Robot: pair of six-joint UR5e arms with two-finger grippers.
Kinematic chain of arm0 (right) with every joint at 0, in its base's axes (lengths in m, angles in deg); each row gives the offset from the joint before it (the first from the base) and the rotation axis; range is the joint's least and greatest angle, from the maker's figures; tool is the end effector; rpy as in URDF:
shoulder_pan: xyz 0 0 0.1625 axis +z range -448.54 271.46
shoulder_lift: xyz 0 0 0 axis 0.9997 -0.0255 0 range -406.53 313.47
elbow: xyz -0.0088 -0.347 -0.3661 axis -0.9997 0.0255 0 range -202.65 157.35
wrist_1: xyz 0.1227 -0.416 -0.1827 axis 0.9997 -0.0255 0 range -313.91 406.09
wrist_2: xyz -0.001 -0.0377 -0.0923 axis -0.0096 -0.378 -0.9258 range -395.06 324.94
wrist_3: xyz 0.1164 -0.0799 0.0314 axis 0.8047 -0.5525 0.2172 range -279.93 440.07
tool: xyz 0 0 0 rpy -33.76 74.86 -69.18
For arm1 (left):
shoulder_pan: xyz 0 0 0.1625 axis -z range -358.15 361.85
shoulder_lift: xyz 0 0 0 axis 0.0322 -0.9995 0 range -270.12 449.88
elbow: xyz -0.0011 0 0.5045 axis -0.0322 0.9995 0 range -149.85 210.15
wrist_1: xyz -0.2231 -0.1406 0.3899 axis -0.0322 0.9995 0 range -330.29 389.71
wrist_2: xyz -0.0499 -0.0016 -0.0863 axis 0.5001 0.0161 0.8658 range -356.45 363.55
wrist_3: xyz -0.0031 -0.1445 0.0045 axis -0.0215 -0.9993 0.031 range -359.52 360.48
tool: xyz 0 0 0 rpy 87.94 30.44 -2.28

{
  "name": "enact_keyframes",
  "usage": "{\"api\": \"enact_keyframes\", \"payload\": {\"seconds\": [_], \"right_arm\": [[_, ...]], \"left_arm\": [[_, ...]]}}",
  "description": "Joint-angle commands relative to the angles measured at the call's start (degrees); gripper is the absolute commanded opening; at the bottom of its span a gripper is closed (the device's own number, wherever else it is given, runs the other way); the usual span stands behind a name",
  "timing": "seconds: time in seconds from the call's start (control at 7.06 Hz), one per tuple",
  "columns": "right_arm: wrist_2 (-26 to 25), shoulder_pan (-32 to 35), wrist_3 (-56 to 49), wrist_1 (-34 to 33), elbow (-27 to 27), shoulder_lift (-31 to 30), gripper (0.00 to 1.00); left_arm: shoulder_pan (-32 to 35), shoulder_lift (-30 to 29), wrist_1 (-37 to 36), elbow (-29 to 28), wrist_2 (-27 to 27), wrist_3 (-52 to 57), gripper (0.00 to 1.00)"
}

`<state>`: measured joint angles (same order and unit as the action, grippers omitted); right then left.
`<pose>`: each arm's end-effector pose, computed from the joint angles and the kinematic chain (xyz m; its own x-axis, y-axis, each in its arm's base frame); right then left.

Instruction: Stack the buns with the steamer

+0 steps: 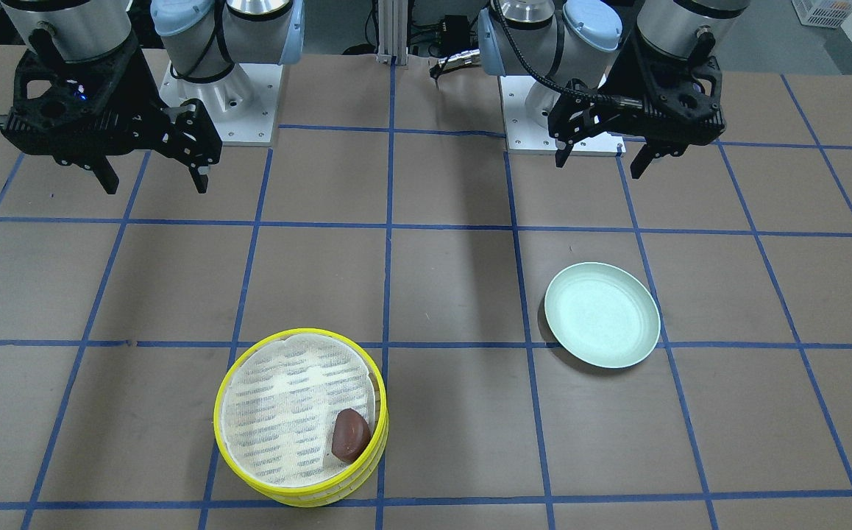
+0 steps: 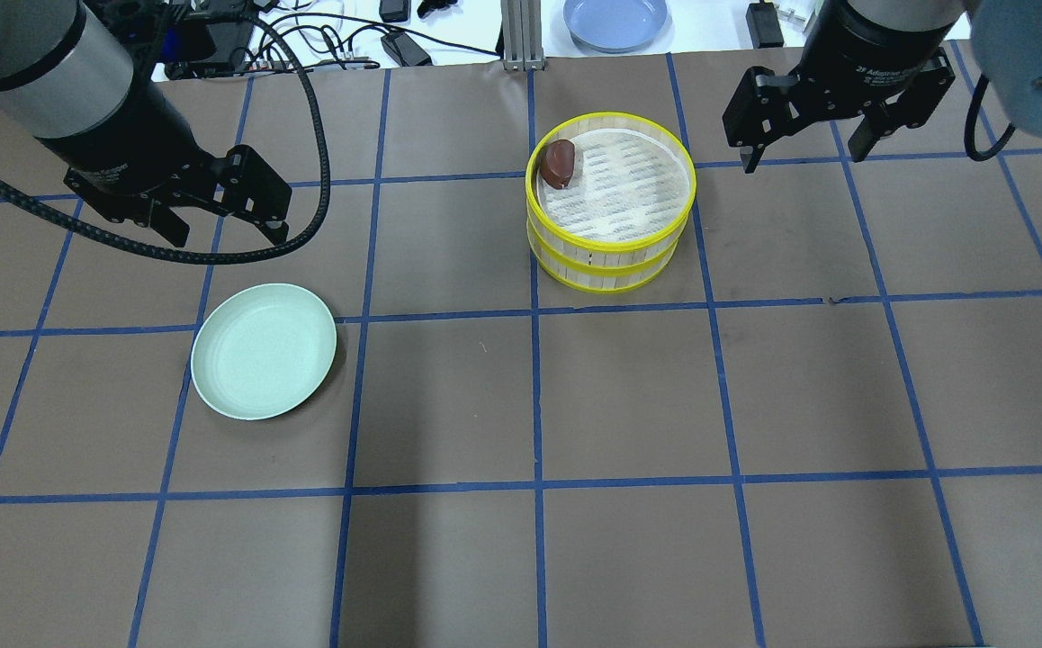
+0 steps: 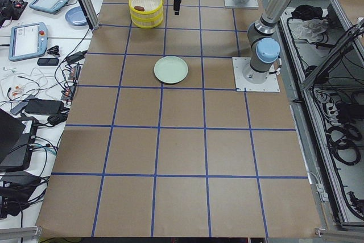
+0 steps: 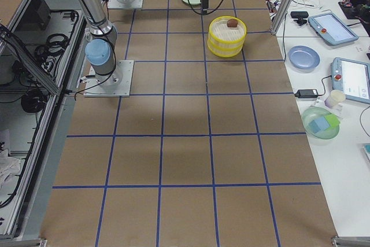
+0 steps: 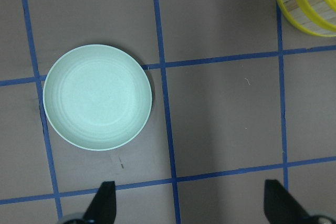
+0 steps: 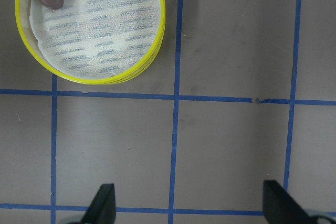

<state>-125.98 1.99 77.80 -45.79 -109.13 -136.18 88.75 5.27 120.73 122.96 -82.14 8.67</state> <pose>0.1362 -0.5646 0.5567 -0.9987 -0.0473 0.0195 -0.0488 0.9950 -0.0876 -0.1166 -0.5141 0.5436 -0.9934 0.0909 0.0704 0.0884 0.9954 -0.0376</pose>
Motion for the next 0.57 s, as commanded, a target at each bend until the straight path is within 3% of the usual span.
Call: {"api": "enact_keyframes", "payload": {"seconds": [0.0,0.42], "right_arm": [[0.04,0.0,-0.02,-0.05,-0.35,0.0,1.0],[-0.13,0.0,-0.02,0.03,-0.44,0.0,1.0]], "left_arm": [[-0.33,-0.38,-0.06,-0.17,-0.17,0.33,1.0],[-1.38,-0.38,0.64,0.0,-0.52,0.33,1.0]]}}
